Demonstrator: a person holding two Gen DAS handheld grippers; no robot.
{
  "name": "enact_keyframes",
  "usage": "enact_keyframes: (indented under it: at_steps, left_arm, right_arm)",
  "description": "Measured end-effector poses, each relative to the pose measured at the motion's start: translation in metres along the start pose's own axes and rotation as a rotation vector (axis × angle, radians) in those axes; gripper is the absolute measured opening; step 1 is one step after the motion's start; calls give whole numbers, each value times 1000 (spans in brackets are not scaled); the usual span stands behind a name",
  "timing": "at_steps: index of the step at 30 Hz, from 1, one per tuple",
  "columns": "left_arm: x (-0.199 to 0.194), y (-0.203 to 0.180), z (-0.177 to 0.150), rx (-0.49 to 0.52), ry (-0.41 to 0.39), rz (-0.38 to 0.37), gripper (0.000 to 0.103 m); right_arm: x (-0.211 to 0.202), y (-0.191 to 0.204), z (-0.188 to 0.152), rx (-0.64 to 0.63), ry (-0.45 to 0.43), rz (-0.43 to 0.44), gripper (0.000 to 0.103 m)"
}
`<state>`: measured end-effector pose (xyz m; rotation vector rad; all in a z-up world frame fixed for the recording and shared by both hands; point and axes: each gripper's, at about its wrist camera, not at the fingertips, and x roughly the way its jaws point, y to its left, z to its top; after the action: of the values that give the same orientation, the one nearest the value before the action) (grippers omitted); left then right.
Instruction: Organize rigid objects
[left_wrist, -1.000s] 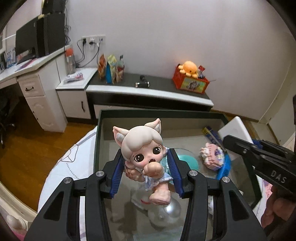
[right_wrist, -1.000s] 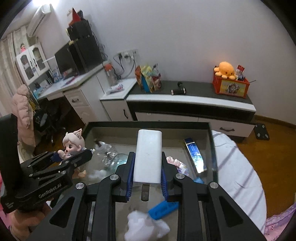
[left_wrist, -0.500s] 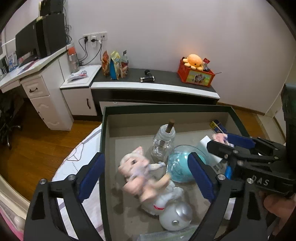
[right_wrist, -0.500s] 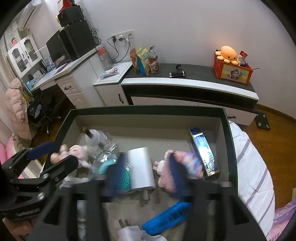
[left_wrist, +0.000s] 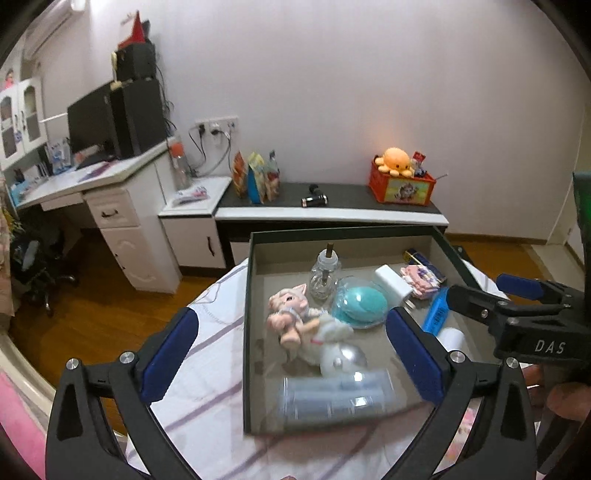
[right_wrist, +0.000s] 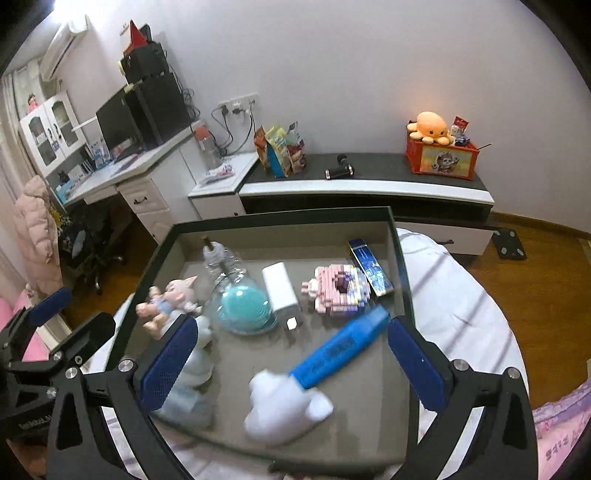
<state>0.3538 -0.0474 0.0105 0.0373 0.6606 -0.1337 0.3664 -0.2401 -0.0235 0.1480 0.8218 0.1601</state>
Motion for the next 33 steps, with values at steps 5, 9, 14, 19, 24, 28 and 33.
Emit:
enact_keyframes:
  at_steps: [5, 9, 14, 19, 24, 28, 33]
  left_arm:
    - [-44, 5, -17, -20, -37, 7, 103]
    - [-80, 8, -33, -34, -69, 13, 103]
    - [-118, 11, -53, -55, -97, 19, 103]
    - [-150, 5, -73, -56, -123, 43, 103]
    - [-175, -4, -93, -62, -128, 36, 103]
    - [-190, -8, -109, -68, -129, 36, 103]
    - [-205, -9, -131, -73, -122, 34, 103]
  right_arm:
    - [-44, 10, -17, -1, -65, -1, 103]
    - [-81, 18, -38, -4, -118, -2, 103]
    - [-125, 24, -64, 11, -188, 7, 103]
    - [-168, 34, -95, 14, -264, -7, 103]
    - [-196, 41, -126, 18, -316, -37, 103]
    - [-206, 39, -152, 34, -311, -51, 103]
    - [-206, 37, -178, 39, -275, -62, 103]
